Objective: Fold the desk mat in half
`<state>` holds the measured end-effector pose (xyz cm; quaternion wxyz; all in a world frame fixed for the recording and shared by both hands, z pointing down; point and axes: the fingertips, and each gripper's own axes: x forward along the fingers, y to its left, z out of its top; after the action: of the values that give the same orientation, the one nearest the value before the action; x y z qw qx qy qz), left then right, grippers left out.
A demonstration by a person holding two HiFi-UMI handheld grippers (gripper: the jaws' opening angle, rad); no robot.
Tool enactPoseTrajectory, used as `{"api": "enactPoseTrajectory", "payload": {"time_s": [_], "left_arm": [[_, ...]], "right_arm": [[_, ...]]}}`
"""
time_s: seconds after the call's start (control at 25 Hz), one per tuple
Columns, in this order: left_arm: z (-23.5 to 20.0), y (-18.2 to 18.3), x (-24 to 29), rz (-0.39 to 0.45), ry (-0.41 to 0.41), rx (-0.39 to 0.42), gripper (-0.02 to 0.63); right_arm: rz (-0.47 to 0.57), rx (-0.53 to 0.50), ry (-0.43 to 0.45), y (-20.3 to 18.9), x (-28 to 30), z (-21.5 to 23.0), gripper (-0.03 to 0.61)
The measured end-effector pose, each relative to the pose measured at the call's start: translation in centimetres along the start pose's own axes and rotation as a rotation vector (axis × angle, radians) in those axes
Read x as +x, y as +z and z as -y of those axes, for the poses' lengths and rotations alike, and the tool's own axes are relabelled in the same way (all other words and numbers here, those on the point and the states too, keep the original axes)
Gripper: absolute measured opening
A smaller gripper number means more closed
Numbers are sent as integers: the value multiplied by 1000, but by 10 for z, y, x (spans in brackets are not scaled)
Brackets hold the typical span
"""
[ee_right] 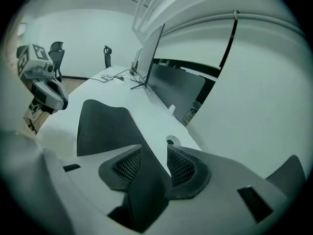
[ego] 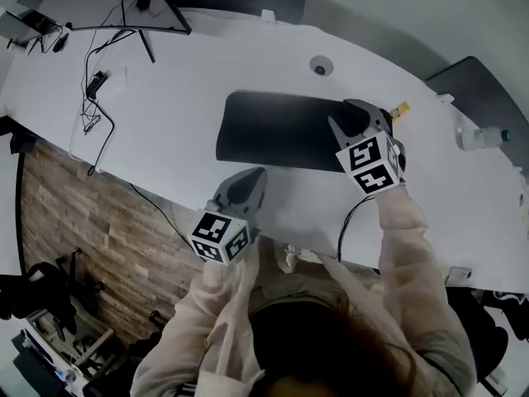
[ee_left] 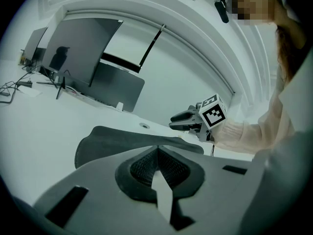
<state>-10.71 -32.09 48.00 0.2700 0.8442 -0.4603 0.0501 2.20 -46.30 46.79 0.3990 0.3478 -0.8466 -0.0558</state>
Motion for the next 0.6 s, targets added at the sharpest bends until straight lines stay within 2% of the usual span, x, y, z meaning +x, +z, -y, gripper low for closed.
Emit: {"api": "enactPoseTrajectory", "payload": {"time_s": [0.44,0.6], "left_arm": [[52,10,-1,26,-59,68,26],[73,20,3,47,-80,101,26]], "right_arm": [[100,228,-64,-15,-83,8,138],[147,310,-108,-23,-117,14,93]]}}
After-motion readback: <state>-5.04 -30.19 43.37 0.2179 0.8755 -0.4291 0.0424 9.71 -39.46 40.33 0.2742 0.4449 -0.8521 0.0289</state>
